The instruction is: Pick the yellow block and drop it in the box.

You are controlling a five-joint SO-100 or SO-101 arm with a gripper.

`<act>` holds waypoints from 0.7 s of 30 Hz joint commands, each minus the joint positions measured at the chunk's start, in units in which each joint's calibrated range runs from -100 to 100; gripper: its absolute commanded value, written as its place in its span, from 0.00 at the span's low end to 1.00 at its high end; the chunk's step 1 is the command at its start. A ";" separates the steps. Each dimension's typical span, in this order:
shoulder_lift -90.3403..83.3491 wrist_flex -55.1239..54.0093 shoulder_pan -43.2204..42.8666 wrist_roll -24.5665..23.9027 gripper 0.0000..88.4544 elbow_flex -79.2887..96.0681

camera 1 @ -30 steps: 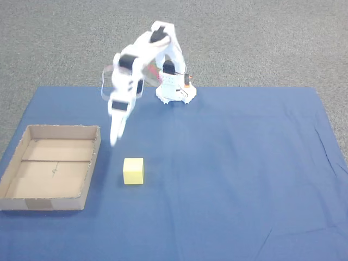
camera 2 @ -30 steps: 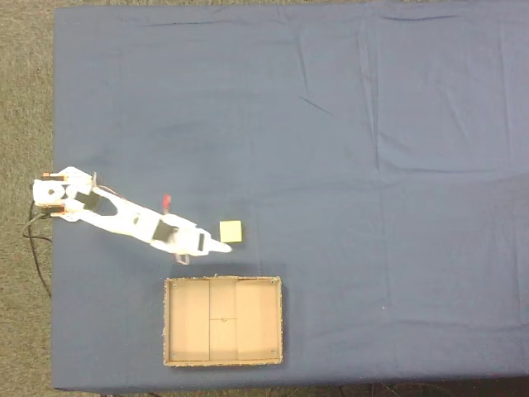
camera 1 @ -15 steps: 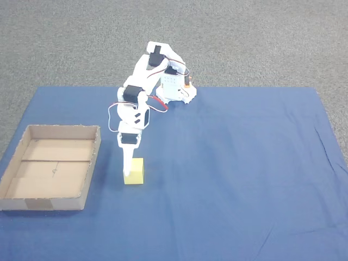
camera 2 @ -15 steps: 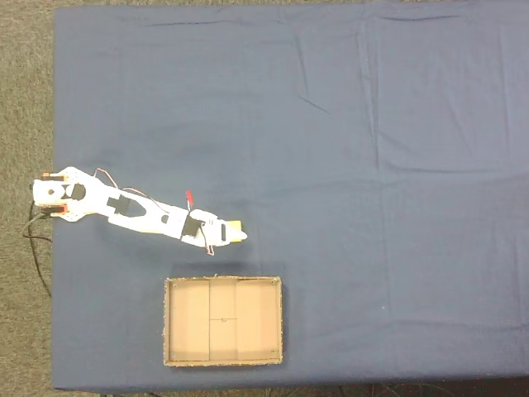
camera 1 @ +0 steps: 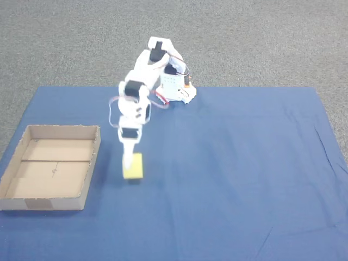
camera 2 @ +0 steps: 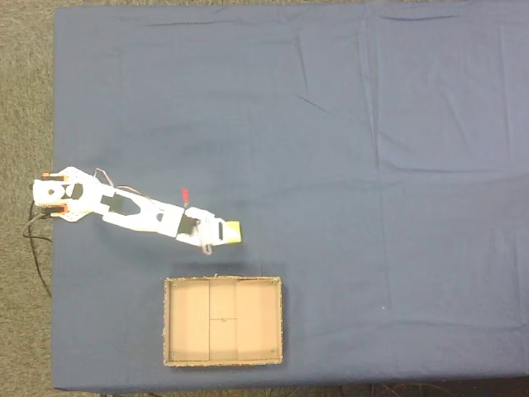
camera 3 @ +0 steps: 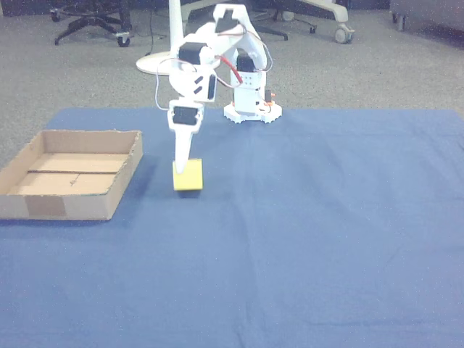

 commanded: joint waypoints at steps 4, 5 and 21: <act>-39.87 3.11 5.97 -0.20 0.20 14.31; -44.85 4.27 7.55 -0.15 0.20 15.40; -13.28 -7.47 27.76 3.86 0.20 -5.06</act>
